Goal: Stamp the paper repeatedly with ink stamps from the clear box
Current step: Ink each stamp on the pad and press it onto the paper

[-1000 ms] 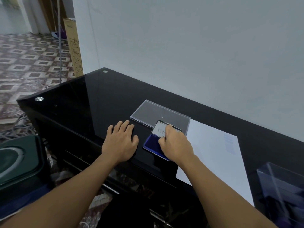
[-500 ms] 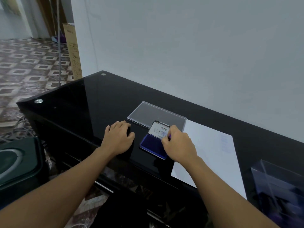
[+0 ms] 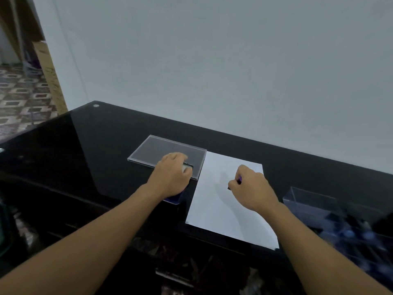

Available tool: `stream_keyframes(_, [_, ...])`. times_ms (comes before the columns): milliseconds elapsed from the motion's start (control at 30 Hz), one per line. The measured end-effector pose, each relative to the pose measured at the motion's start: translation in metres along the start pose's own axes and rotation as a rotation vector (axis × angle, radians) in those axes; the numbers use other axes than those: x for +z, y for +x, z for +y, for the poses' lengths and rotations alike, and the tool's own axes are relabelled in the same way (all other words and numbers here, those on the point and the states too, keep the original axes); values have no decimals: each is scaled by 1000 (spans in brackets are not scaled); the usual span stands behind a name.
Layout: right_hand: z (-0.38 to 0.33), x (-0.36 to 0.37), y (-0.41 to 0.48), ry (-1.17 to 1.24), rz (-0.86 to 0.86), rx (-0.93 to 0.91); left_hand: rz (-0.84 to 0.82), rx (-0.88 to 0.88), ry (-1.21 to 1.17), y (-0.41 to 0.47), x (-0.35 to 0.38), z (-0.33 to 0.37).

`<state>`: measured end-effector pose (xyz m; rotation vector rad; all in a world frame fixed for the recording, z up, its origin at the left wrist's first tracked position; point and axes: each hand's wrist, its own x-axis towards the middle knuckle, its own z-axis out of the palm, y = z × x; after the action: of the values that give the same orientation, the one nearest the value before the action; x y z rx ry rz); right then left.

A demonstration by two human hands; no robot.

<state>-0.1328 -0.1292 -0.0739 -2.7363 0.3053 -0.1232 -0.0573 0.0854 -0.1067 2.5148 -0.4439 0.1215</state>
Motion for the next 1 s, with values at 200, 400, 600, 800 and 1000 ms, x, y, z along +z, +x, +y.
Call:
stream_keyframes(200, [52, -32, 11, 5, 26, 108, -46, 116, -27, 17, 37, 48])
stream_keyframes(400, [72, -42, 36, 10, -4, 112, -85, 166, 11, 34, 67, 65])
stream_keyframes(600, [77, -32, 60, 10, -74, 96, -105, 214, 85, 42, 93, 63])
stream_keyframes(800, [80, -22, 71, -37, -144, 51, -65, 237, 135, 46, 109, 60])
stream_keyframes(1000, [81, -15, 77, -91, -187, 13, -83, 236, 140, 42, 116, 56])
